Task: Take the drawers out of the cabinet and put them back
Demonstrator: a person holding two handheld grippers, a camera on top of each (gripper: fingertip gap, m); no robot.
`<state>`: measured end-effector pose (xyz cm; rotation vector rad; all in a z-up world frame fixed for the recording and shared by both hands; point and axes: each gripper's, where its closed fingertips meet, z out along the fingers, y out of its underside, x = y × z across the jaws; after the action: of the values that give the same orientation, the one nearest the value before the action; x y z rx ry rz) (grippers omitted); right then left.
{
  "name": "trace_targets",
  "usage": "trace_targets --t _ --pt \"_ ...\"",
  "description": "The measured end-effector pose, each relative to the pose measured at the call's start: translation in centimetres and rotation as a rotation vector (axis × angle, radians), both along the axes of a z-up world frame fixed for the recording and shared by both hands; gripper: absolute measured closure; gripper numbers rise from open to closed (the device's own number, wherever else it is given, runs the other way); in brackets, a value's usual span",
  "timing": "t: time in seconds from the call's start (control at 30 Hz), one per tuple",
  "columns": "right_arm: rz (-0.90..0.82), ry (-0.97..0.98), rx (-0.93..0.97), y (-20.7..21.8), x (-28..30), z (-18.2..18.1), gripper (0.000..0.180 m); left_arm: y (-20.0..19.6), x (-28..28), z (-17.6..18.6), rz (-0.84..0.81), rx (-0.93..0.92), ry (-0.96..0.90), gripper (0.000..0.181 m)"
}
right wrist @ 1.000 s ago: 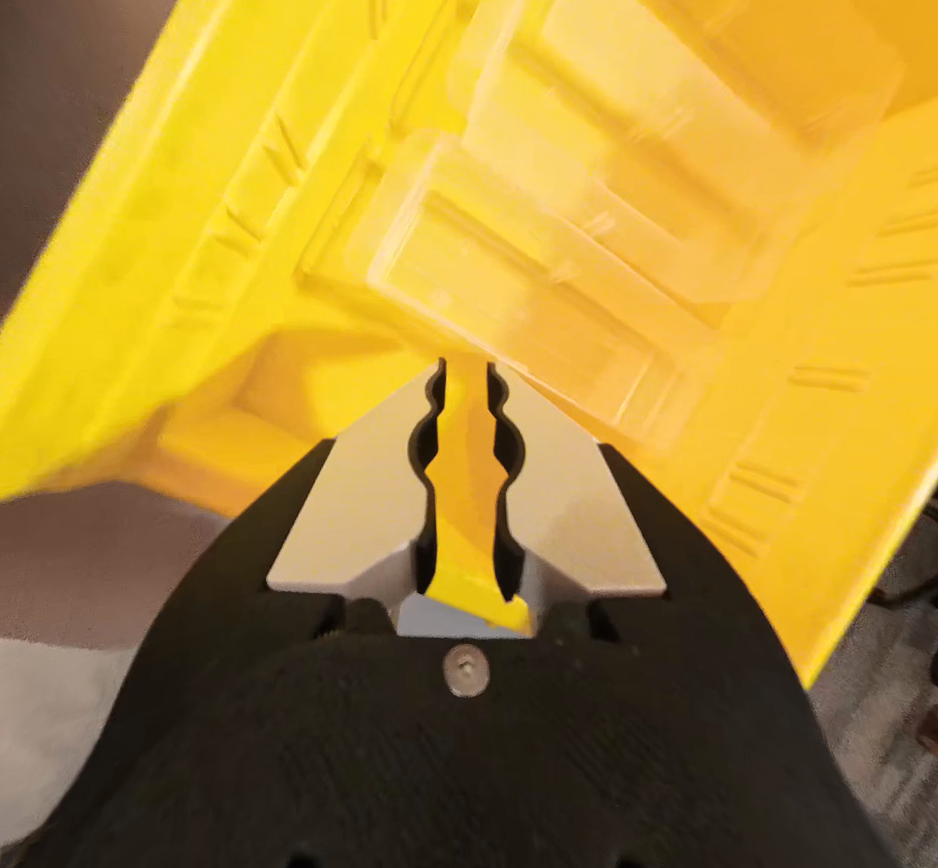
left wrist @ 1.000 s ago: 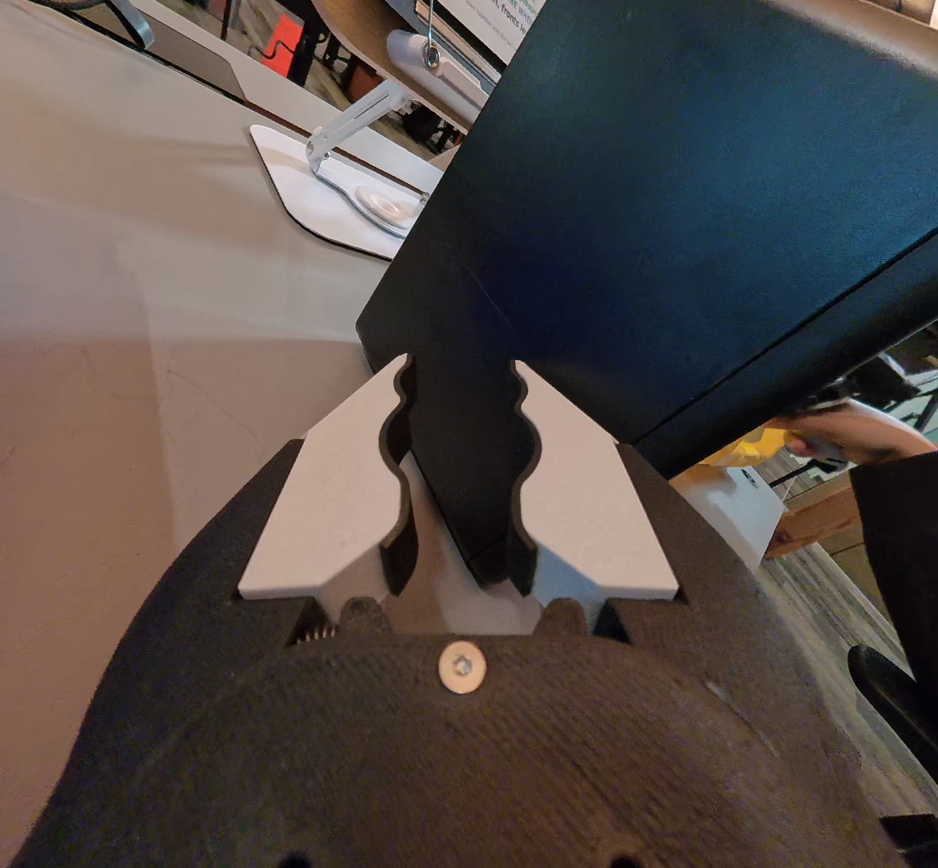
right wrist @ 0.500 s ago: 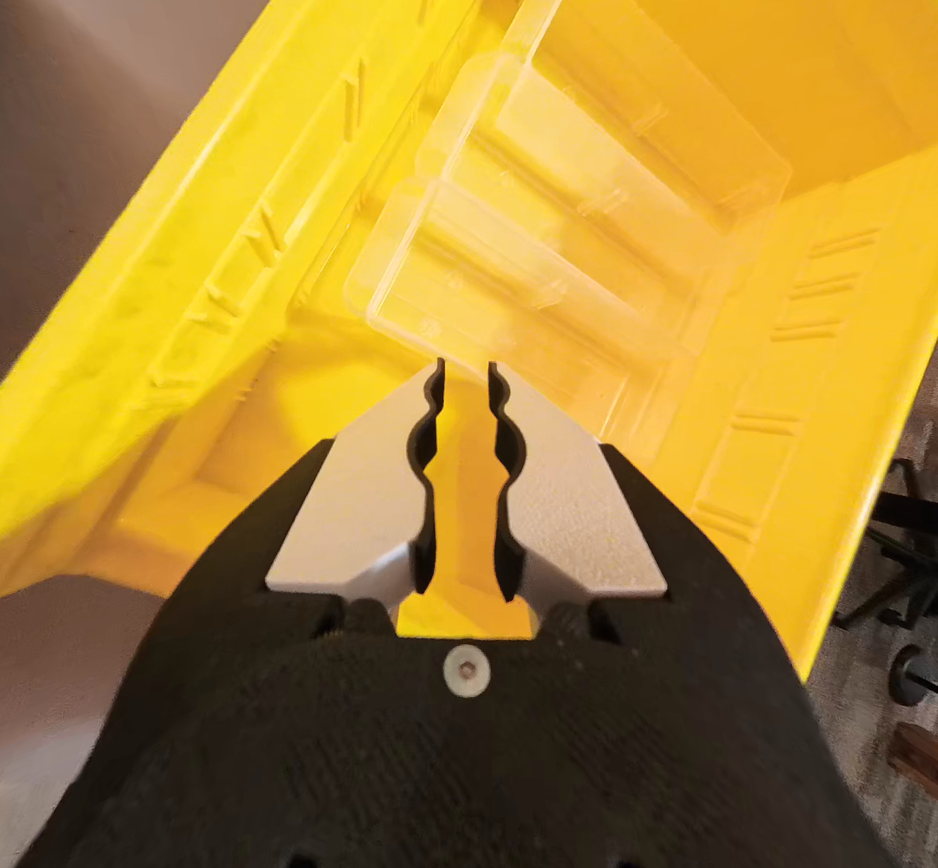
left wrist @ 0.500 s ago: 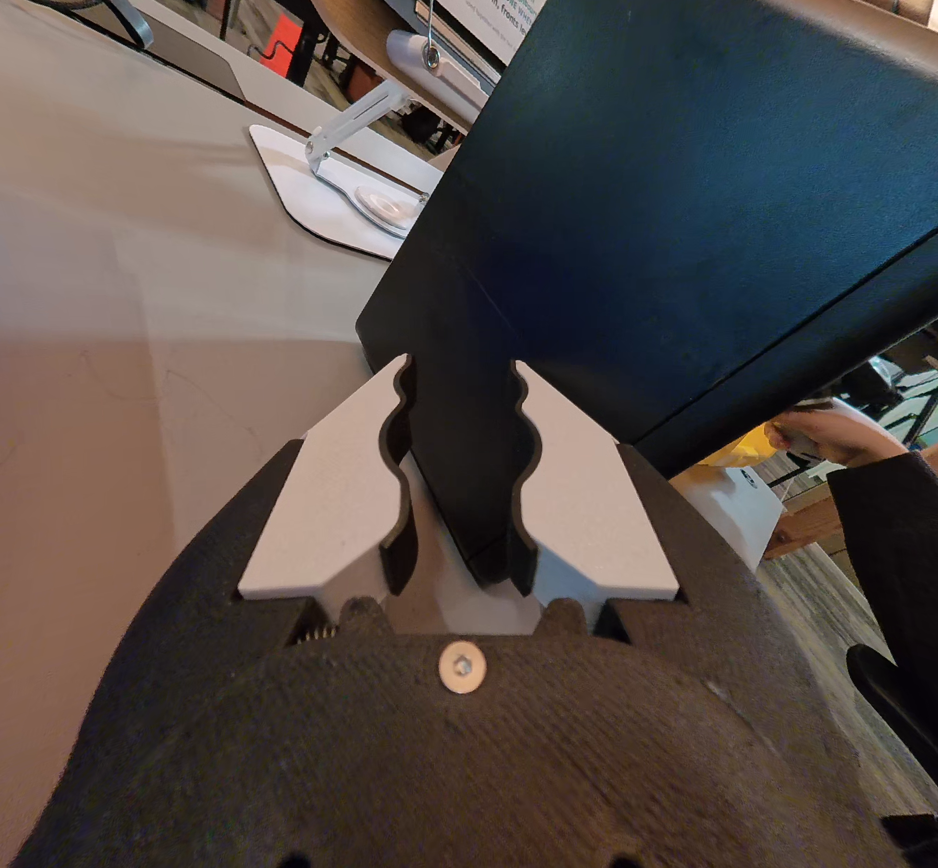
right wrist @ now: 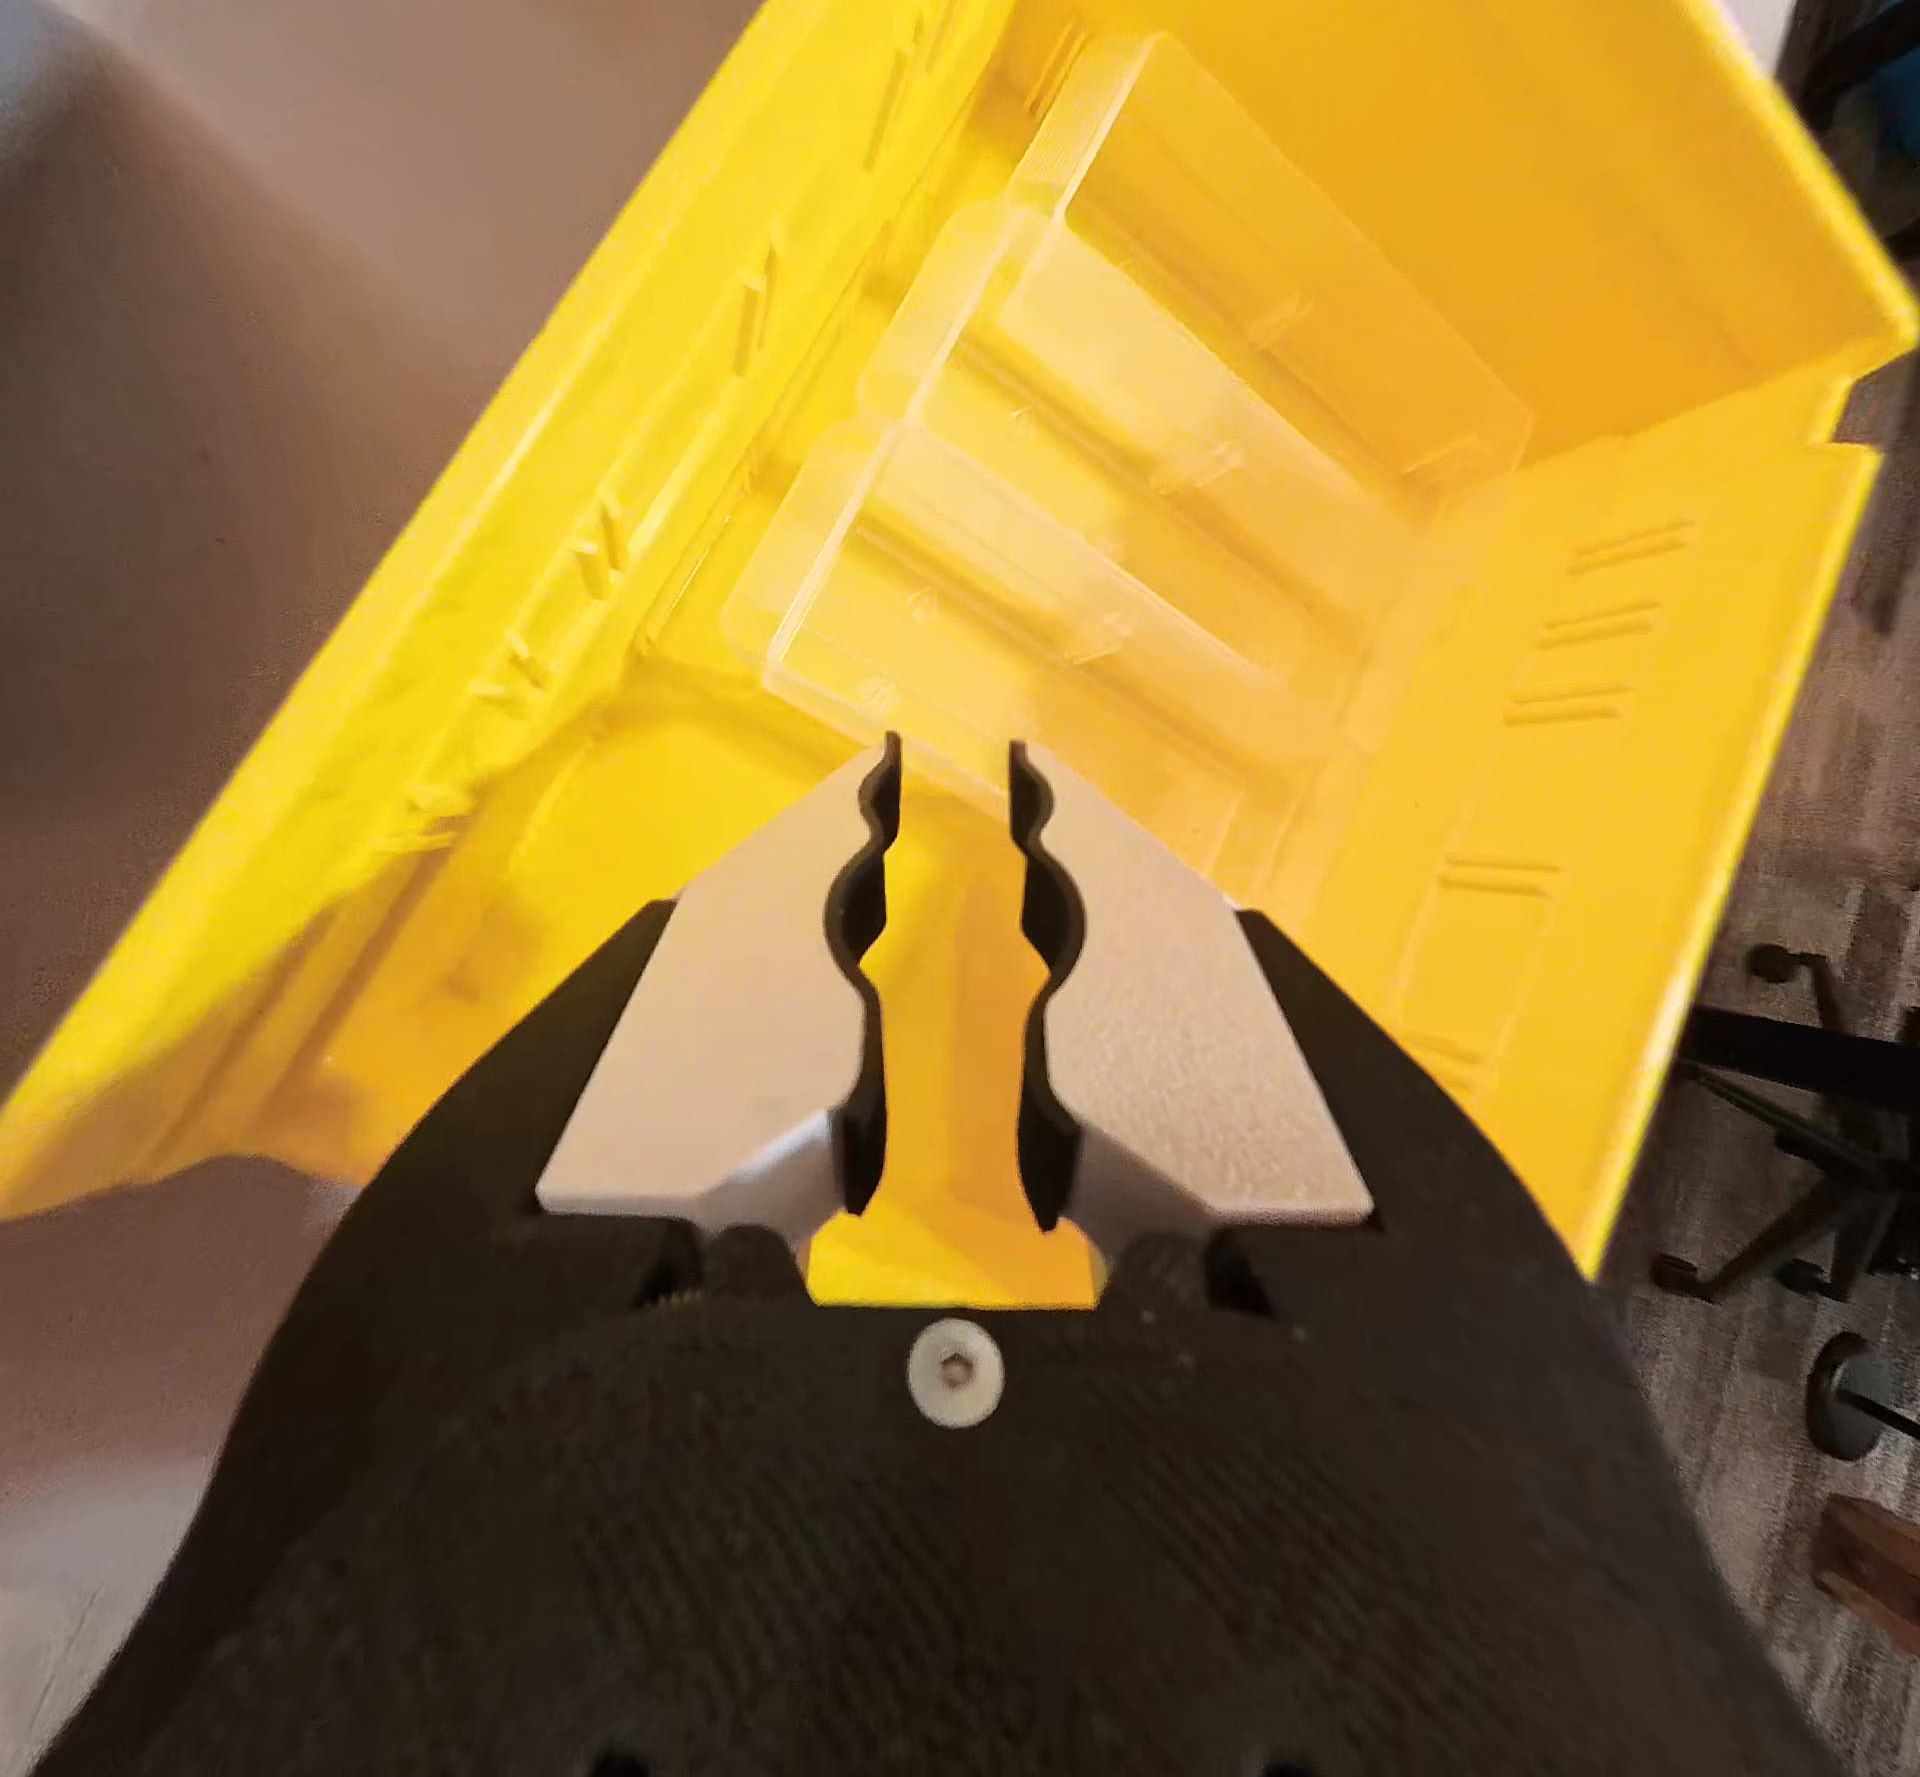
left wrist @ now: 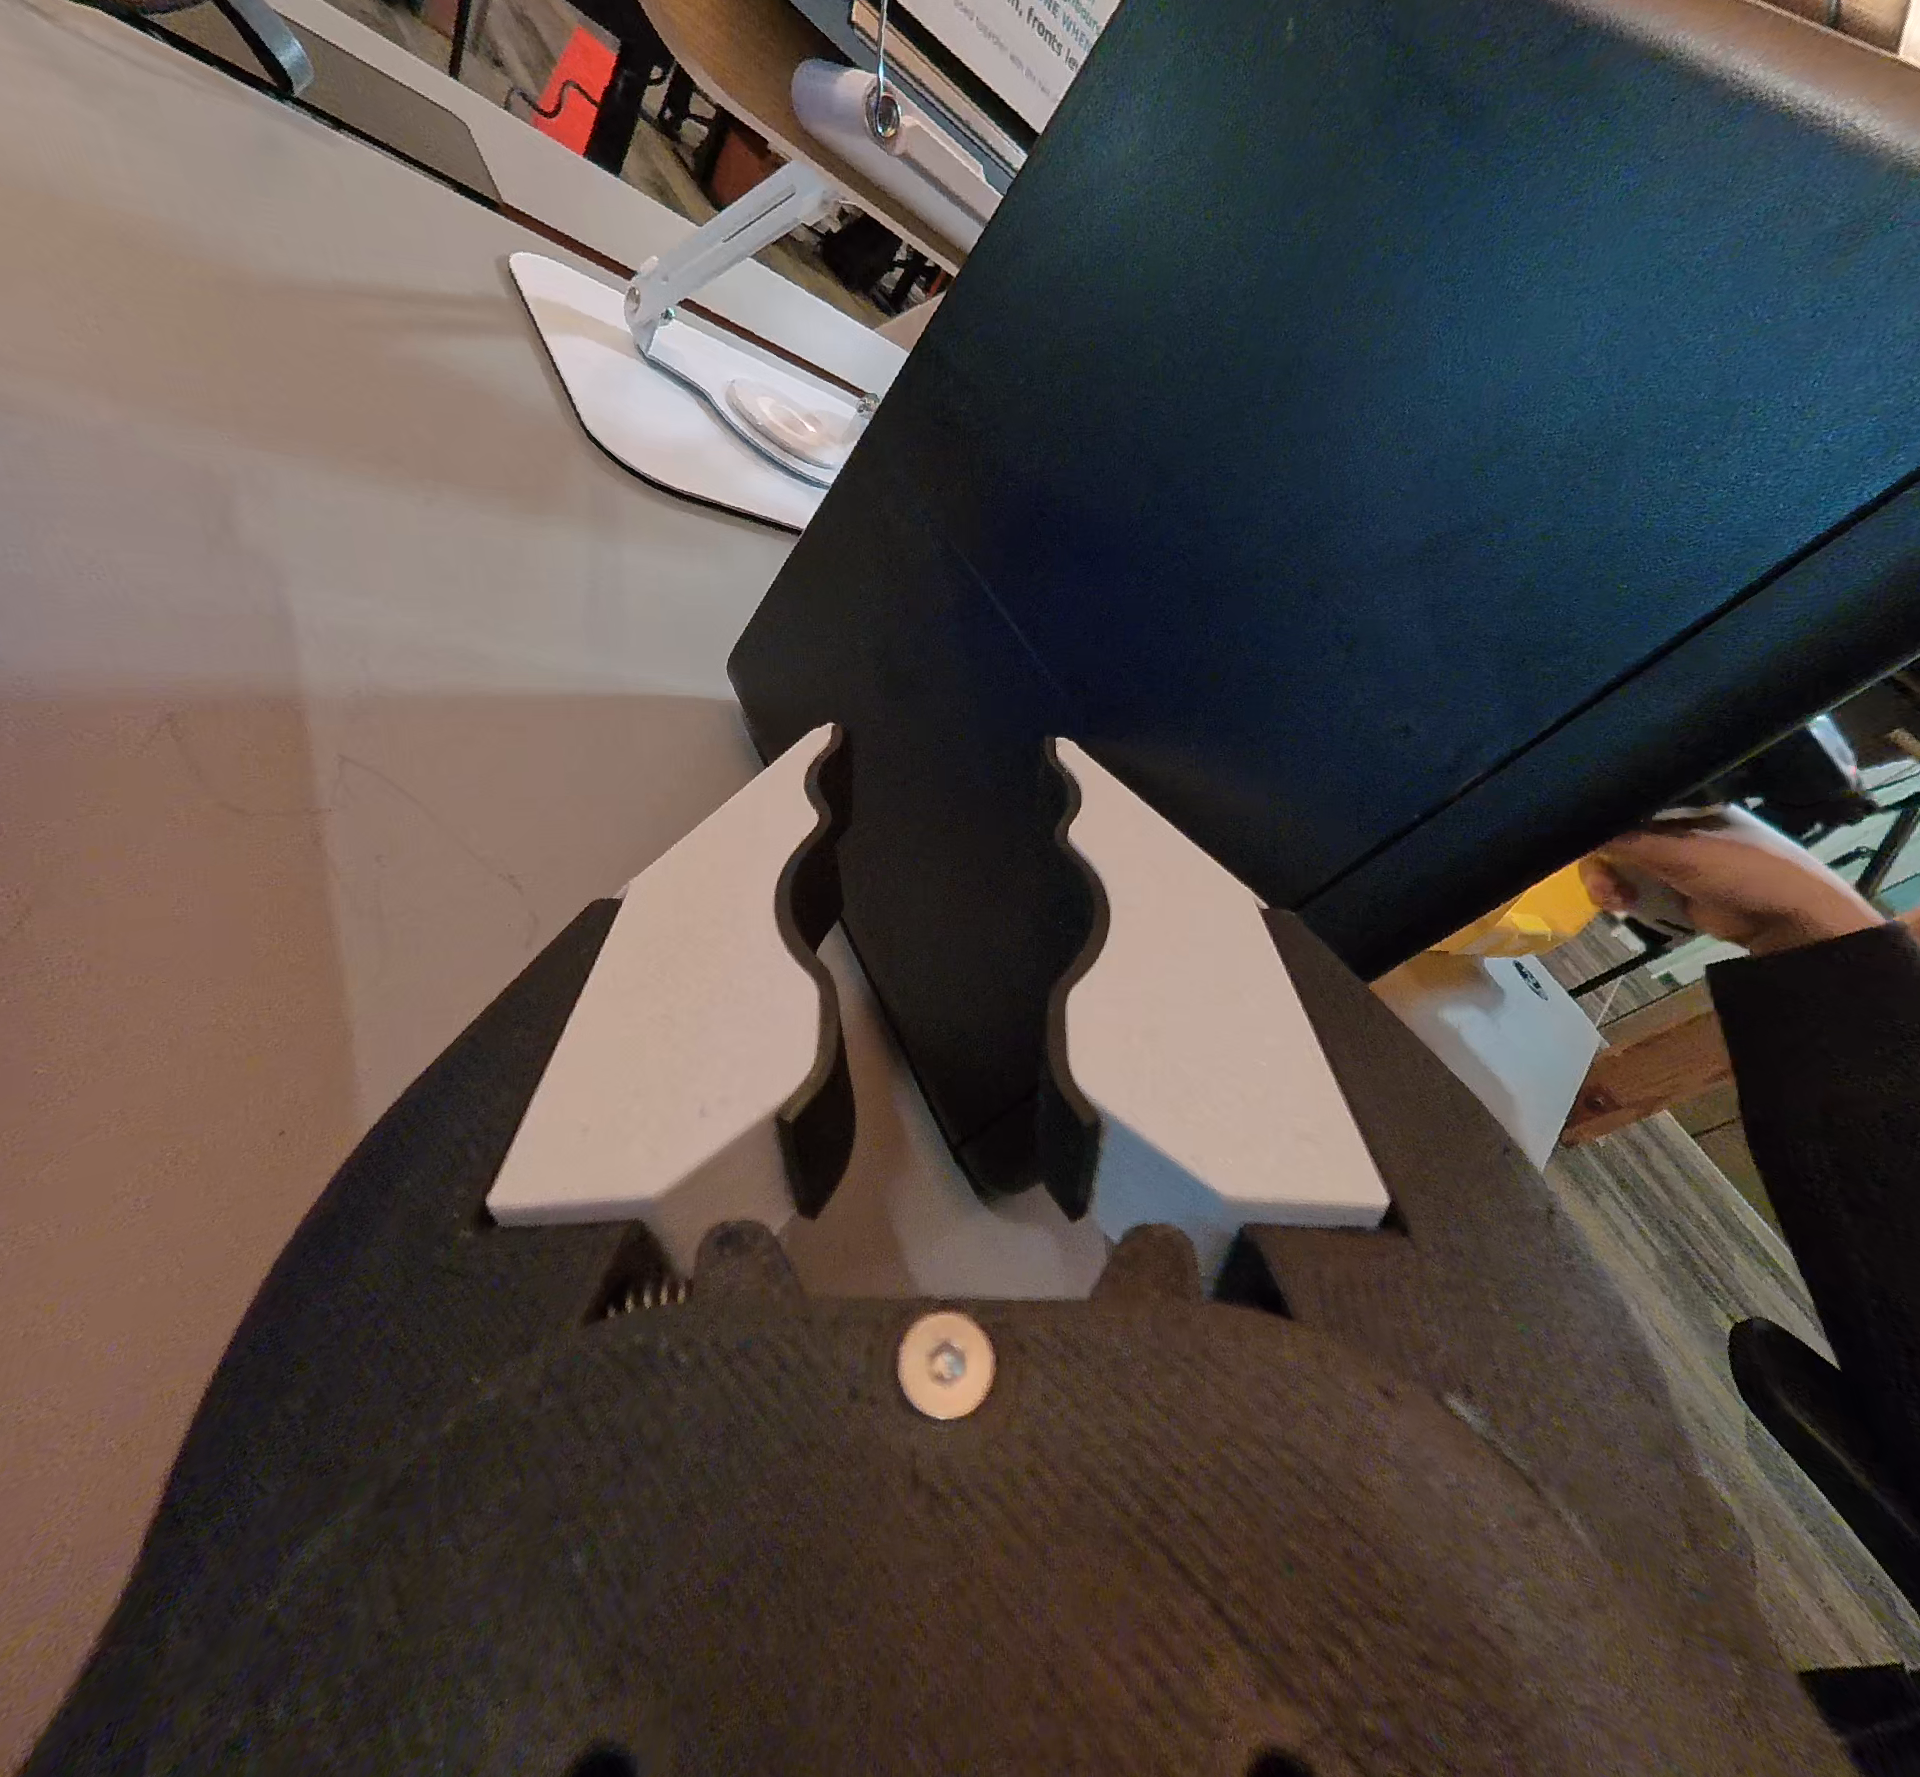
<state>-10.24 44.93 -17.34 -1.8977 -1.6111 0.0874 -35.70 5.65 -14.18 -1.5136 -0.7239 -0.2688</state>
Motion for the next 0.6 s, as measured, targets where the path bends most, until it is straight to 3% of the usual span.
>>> trace_targets --t 0.1,0.2,0.4,0.5,0.6 --pt "-0.012 0.052 0.063 0.1 0.0 3.0 0.158 0.0 0.0 0.0 -0.001 0.0 -0.003 0.149" --pt "-0.006 0.149 0.184 -0.7 -0.3 8.3 0.155 0.0 0.0 0.0 -0.001 -0.001 -0.004 0.149" --pt "0.017 0.493 0.393 -6.6 -1.1 18.8 0.158 -0.2 -0.2 0.0 0.008 0.013 -0.015 0.149" --pt "0.078 0.704 0.452 -10.9 -1.5 20.2 0.154 -0.2 -0.2 0.0 0.007 0.017 -0.023 0.149" --pt "0.235 0.837 0.488 -16.9 -2.0 18.3 0.171 -0.2 -0.2 0.0 0.005 0.018 -0.023 0.149"
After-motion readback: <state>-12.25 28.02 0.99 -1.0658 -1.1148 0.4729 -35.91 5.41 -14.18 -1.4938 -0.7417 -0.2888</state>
